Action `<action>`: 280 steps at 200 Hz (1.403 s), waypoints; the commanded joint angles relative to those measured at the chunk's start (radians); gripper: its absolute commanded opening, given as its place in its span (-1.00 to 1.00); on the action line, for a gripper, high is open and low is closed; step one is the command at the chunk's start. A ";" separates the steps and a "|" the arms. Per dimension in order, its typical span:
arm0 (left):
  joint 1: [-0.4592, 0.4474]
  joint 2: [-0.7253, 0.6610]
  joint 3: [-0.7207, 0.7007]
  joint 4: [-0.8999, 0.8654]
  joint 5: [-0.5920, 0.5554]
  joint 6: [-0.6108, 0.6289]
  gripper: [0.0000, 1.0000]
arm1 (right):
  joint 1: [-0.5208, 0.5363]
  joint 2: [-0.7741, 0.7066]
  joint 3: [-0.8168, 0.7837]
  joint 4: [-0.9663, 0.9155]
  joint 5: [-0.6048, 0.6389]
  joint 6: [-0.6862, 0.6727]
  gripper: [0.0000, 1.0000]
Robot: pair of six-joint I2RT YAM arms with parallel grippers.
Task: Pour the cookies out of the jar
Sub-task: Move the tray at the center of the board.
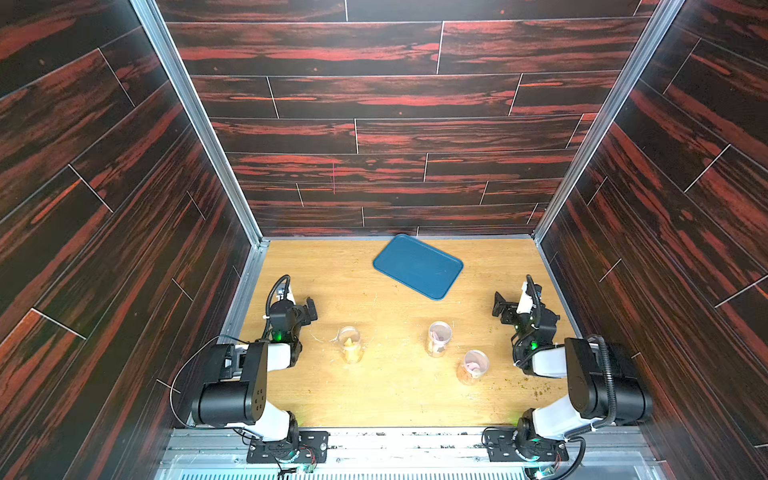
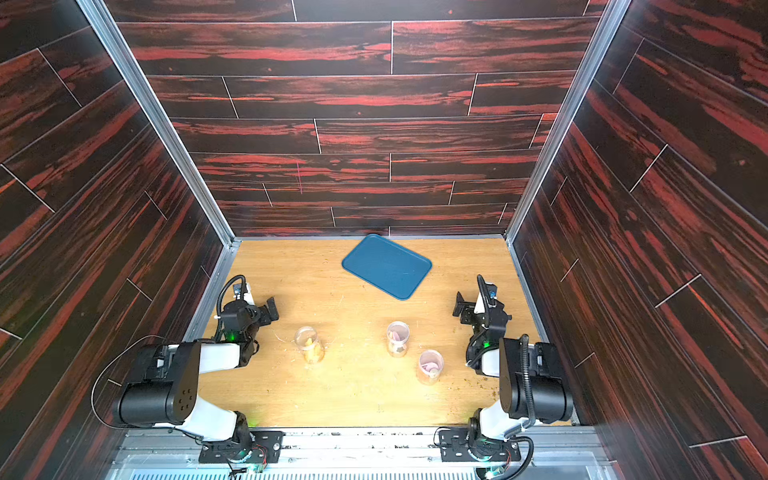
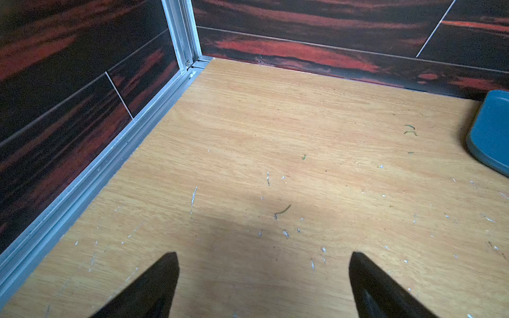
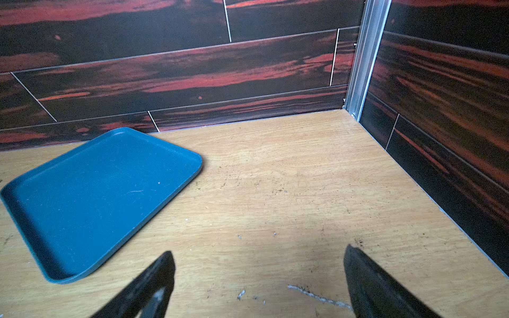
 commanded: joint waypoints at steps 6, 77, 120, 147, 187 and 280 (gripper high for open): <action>0.001 -0.001 0.014 0.011 0.006 0.010 1.00 | 0.001 0.017 -0.011 0.033 0.005 -0.005 0.98; 0.001 0.000 0.013 0.012 0.006 0.009 0.99 | 0.002 0.017 -0.011 0.032 0.005 -0.003 0.98; 0.001 0.000 0.013 0.012 0.006 0.010 0.99 | 0.001 0.017 -0.011 0.034 0.005 -0.003 0.97; 0.001 0.000 0.014 0.011 0.006 0.010 1.00 | 0.002 0.017 -0.011 0.033 0.005 -0.003 0.97; 0.001 -0.001 0.014 0.011 0.006 0.009 0.99 | 0.001 0.017 -0.011 0.033 0.005 -0.003 0.98; 0.001 0.000 0.013 0.015 0.006 0.008 0.99 | -0.006 0.017 -0.010 0.032 -0.008 0.003 0.98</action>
